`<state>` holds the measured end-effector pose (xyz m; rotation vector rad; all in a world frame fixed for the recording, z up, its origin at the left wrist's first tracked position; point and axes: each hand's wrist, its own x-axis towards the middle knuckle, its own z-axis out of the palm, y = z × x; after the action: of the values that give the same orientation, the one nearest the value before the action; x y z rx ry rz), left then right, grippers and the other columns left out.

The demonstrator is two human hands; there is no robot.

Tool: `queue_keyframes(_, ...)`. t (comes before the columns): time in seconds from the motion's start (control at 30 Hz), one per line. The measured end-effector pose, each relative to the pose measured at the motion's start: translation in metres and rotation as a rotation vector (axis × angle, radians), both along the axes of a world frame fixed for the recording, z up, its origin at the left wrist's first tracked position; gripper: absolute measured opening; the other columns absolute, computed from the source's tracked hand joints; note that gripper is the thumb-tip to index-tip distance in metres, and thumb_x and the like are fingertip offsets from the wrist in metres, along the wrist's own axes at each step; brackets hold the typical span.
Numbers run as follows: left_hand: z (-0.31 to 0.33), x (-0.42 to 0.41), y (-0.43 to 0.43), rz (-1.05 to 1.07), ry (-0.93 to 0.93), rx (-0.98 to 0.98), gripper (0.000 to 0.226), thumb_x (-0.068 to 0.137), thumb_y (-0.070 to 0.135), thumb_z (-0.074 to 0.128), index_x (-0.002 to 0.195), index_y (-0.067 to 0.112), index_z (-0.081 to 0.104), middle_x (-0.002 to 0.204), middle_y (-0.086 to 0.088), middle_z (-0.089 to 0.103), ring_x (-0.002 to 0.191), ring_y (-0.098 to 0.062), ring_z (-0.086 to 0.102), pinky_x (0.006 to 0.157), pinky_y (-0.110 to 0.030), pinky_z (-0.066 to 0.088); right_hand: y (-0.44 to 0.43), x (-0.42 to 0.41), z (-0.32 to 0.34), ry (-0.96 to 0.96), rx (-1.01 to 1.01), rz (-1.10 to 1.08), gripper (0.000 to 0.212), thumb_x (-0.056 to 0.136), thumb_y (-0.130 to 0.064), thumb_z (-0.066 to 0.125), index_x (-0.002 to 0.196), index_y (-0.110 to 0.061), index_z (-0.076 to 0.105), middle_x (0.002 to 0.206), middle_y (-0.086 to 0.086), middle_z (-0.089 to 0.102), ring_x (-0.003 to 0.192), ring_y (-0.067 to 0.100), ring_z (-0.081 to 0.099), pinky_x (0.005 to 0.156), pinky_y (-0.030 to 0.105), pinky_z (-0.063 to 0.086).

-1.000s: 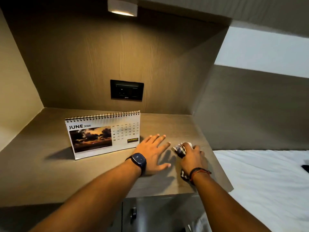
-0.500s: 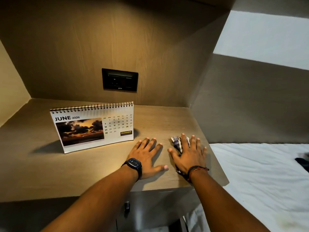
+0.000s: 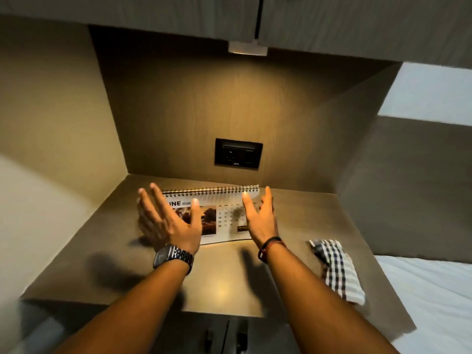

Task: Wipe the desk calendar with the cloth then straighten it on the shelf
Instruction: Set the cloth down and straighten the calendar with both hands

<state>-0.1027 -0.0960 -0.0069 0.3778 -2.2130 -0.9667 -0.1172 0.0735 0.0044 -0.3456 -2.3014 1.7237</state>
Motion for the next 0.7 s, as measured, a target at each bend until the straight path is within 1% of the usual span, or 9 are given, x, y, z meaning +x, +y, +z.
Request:
queue_keyframes(0.03,-0.002,-0.003,-0.008,0.025,-0.066,0.117,0.089,0.078,0.064,0.041,0.149,0.021,0.007,0.158,-0.014,0.011,0.142,-0.034,0.014,0.112,-0.053,0.015,-0.007,-0.002,0.002,-0.007,-0.037,-0.008,0.082,0.083,-0.060,0.051,0.148,-0.030,0.010,0.153,0.011,0.030,0.138,0.029,0.033,0.111,0.042,0.029)
queue_keyframes(0.1,-0.011,-0.011,-0.014,-0.042,-0.187,0.398,0.088,0.081,0.067,0.042,0.149,0.023,0.006,0.157,-0.014,0.015,0.140,-0.035,0.020,0.111,-0.052,0.019,-0.018,-0.005,0.002,-0.017,-0.088,-0.047,0.078,0.084,-0.063,0.045,0.148,-0.032,0.011,0.152,0.011,0.033,0.136,0.030,0.035,0.108,0.043,0.030)
queue_keyframes(0.17,-0.019,-0.018,-0.014,-0.142,-0.239,0.540,0.080,0.084,0.065,0.044,0.146,0.022,0.017,0.151,-0.015,0.030,0.133,-0.036,0.034,0.109,-0.054,0.029,-0.025,-0.007,0.001,-0.006,-0.108,-0.093,0.075,0.085,-0.063,0.043,0.147,-0.032,0.014,0.151,0.009,0.035,0.136,0.029,0.035,0.107,0.041,0.031)
queue_keyframes(0.27,-0.019,-0.030,-0.017,-0.173,-0.233,0.559,0.067,0.082,0.067,0.045,0.130,0.021,0.035,0.135,-0.013,0.049,0.115,-0.035,0.049,0.096,-0.050,0.042,-0.035,-0.009,-0.003,0.018,-0.103,-0.158,0.072,0.086,-0.060,0.044,0.146,-0.030,0.019,0.147,0.008,0.041,0.128,0.025,0.044,0.093,0.030,0.035)
queue_keyframes(0.37,-0.013,-0.049,-0.022,-0.228,-0.231,0.598,0.063,0.081,0.066,0.048,0.124,0.021,0.039,0.130,-0.011,0.052,0.104,-0.027,0.050,0.085,-0.039,0.040,-0.042,-0.014,-0.006,0.032,-0.103,-0.200,0.069,0.087,-0.058,0.045,0.145,-0.029,0.021,0.139,0.007,0.049,0.108,0.016,0.051,0.077,0.020,0.039)
queue_keyframes(0.43,-0.011,-0.063,-0.029,-0.272,-0.237,0.599,0.063,0.081,0.065,0.050,0.125,0.021,0.039,0.132,-0.011,0.050,0.108,-0.029,0.050,0.083,-0.036,0.036,-0.047,-0.019,-0.007,0.037,-0.101,-0.215,0.069,0.087,-0.057,0.046,0.145,-0.029,0.020,0.137,0.007,0.050,0.101,0.015,0.053,0.067,0.014,0.039)
queue_keyframes(0.57,-0.012,-0.081,-0.040,-0.299,-0.258,0.582,0.066,0.080,0.065,0.052,0.126,0.019,0.037,0.134,-0.011,0.049,0.113,-0.034,0.049,0.083,-0.039,0.038,-0.063,-0.028,-0.006,0.035,-0.111,-0.229,0.071,0.087,-0.053,0.050,0.146,-0.030,0.016,0.135,0.007,0.050,0.083,0.006,0.052,0.042,0.004,0.036)
queue_keyframes(0.63,-0.013,-0.083,-0.045,-0.293,-0.250,0.565,0.065,0.080,0.064,0.053,0.124,0.019,0.036,0.134,-0.011,0.048,0.110,-0.033,0.049,0.080,-0.038,0.037,-0.071,-0.031,-0.007,0.042,-0.114,-0.242,0.073,0.087,-0.052,0.051,0.146,-0.030,0.015,0.136,0.008,0.048,0.084,0.007,0.052,0.039,0.006,0.038)
queue_keyframes(0.7,-0.014,-0.085,-0.049,-0.300,-0.251,0.563,0.065,0.080,0.065,0.053,0.123,0.019,0.035,0.132,-0.011,0.047,0.106,-0.031,0.050,0.079,-0.038,0.037,-0.076,-0.034,-0.009,0.035,-0.099,-0.250,0.074,0.087,-0.052,0.051,0.146,-0.029,0.014,0.135,0.007,0.048,0.084,0.008,0.055,0.043,0.008,0.039)
